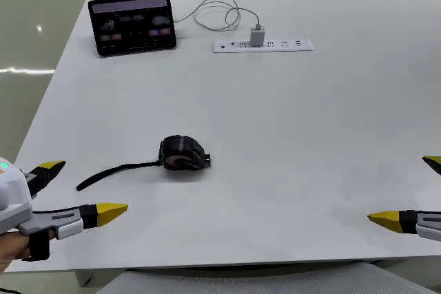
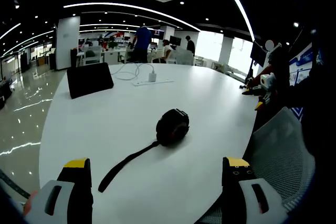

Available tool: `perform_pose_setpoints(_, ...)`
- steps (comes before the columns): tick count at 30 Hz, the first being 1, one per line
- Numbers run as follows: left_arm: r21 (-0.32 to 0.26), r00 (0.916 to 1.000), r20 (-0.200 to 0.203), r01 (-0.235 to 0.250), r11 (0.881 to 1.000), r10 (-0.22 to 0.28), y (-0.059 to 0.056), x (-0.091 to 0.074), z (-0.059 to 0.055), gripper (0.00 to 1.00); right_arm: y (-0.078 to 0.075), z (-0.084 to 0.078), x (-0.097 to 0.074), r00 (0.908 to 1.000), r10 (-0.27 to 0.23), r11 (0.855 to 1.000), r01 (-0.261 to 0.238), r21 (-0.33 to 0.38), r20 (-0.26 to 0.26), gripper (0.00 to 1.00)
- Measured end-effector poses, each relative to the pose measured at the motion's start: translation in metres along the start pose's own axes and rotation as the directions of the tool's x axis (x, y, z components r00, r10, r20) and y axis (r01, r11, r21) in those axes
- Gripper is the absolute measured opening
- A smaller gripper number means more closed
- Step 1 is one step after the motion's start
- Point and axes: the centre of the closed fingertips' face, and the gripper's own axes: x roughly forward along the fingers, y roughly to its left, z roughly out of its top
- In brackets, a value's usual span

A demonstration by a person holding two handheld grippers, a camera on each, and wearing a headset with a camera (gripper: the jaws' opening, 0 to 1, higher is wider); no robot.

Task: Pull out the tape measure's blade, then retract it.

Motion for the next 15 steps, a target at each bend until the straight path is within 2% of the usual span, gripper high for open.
perform_pose_setpoints(11, -0.002, 1.0000, 0.007, -0.004, 1.000, 0.004, 0.0016, 0.0008, 0.0023, 1.00, -0.0015, 0.0028, 0.0016, 0.9999, -0.005, 1.000, 0.005, -0.010, 0.014, 1.00)
perform_pose_setpoints(13, -0.008, 0.9996, 0.022, -0.019, 1.000, 0.019, 0.0043, 0.0019, 0.0044, 1.00, -0.0032, 0.0049, 0.0025, 0.9998, -0.006, 1.000, 0.006, -0.011, 0.021, 1.00)
perform_pose_setpoints(15, -0.001, 0.9996, 0.019, -0.021, 1.000, 0.021, 0.0051, 0.0033, 0.0035, 1.00, -0.0033, 0.0064, 0.0034, 0.9995, 0.002, 1.000, -0.002, 0.001, 0.031, 1.00)
